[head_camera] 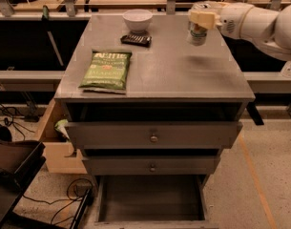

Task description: Place 7up can into bottom drawer

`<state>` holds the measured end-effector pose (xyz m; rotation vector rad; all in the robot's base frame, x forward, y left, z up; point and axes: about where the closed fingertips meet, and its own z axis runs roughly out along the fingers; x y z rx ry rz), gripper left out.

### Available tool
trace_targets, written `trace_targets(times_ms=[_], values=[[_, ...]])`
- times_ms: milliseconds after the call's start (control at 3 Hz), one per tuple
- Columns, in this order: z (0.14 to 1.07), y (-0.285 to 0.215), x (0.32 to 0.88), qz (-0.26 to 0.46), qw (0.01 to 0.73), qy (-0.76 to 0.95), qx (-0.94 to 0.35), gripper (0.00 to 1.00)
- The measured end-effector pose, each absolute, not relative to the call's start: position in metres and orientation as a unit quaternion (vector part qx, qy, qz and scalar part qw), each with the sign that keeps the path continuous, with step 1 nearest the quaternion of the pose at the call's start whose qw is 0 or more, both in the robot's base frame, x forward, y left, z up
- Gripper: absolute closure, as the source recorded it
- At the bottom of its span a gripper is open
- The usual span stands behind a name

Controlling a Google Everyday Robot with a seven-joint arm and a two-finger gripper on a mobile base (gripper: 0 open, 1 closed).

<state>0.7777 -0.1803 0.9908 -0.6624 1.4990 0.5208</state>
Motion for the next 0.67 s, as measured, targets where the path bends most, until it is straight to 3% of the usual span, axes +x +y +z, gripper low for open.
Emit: trace_targets(times_ms=[667], values=[[1.009, -0.195, 0.611, 0.238, 0.637, 0.63, -0.375, 1.0]])
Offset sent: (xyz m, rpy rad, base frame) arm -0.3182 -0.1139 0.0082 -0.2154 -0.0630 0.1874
